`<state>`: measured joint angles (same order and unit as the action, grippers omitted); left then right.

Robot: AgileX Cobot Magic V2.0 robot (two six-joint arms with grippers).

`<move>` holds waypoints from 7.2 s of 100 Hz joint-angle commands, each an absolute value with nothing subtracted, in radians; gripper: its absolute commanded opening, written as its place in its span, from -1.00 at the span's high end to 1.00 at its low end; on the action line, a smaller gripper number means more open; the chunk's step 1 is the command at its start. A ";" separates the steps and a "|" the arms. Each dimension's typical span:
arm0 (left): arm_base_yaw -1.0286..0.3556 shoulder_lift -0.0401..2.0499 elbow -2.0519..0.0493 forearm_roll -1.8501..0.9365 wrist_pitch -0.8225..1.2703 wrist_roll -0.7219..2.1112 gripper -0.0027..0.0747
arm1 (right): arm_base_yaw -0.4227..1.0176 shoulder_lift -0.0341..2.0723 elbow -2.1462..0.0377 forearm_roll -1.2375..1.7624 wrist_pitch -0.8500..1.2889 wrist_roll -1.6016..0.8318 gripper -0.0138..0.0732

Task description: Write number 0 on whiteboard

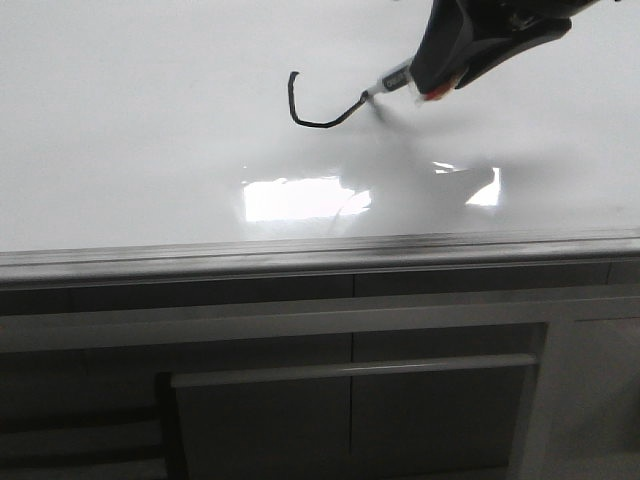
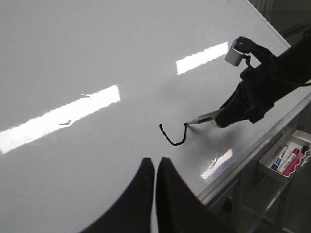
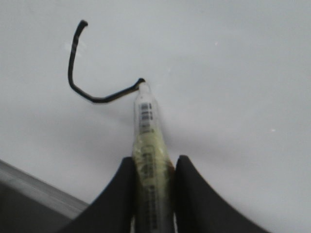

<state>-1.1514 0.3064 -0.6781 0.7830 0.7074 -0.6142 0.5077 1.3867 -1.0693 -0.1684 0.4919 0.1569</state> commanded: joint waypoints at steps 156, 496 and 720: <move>-1.159 0.316 -0.701 0.807 0.645 -0.625 0.98 | 0.638 1.552 -1.249 -0.221 0.518 0.184 0.79; -1.159 1.002 -1.053 0.052 0.751 0.510 0.17 | 0.638 1.297 -1.267 0.804 1.246 -0.501 0.86; -1.135 1.050 -1.048 0.115 0.837 0.290 0.98 | 0.540 1.247 -1.368 0.832 1.135 -0.619 -0.28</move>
